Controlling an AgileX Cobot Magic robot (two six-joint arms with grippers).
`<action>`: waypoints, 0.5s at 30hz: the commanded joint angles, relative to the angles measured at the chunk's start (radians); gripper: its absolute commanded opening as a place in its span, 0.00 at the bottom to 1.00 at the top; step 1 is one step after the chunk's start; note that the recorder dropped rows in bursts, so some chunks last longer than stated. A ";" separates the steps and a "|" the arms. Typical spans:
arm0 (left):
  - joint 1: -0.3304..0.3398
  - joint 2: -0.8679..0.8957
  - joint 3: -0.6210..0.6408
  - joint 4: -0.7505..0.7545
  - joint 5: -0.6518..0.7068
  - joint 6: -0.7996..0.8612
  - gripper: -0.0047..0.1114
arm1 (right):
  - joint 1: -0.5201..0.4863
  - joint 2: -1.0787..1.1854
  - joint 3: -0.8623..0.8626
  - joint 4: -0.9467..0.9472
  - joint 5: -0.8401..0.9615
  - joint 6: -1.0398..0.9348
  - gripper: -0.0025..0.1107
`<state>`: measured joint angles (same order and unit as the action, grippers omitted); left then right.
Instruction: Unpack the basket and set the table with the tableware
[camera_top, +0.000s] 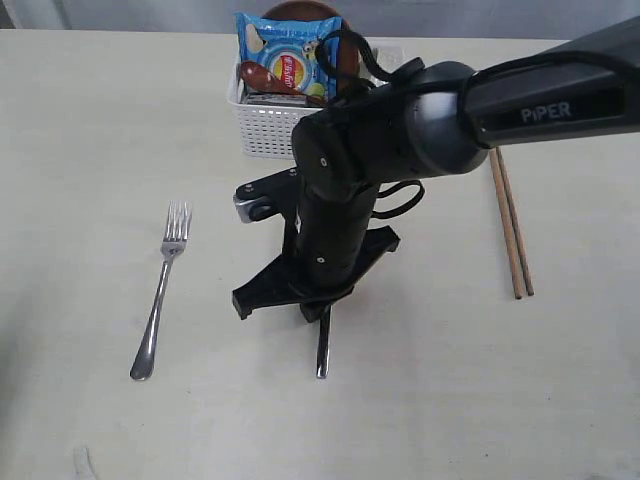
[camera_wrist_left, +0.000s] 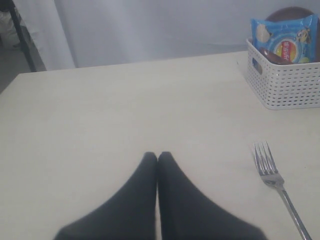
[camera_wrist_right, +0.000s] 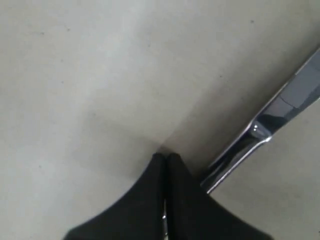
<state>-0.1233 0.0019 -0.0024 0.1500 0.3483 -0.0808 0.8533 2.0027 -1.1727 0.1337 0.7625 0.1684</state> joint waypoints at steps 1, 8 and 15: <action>-0.005 -0.002 0.002 -0.002 -0.001 -0.002 0.04 | -0.002 0.006 0.034 -0.028 0.007 0.011 0.02; -0.005 -0.002 0.002 -0.002 -0.001 -0.002 0.04 | -0.002 -0.012 0.034 -0.140 0.054 0.058 0.02; -0.005 -0.002 0.002 -0.002 -0.001 -0.002 0.04 | -0.002 -0.053 0.034 -0.288 0.116 0.080 0.02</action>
<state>-0.1233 0.0019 -0.0024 0.1500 0.3483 -0.0808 0.8549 1.9775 -1.1467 -0.1201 0.8574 0.2395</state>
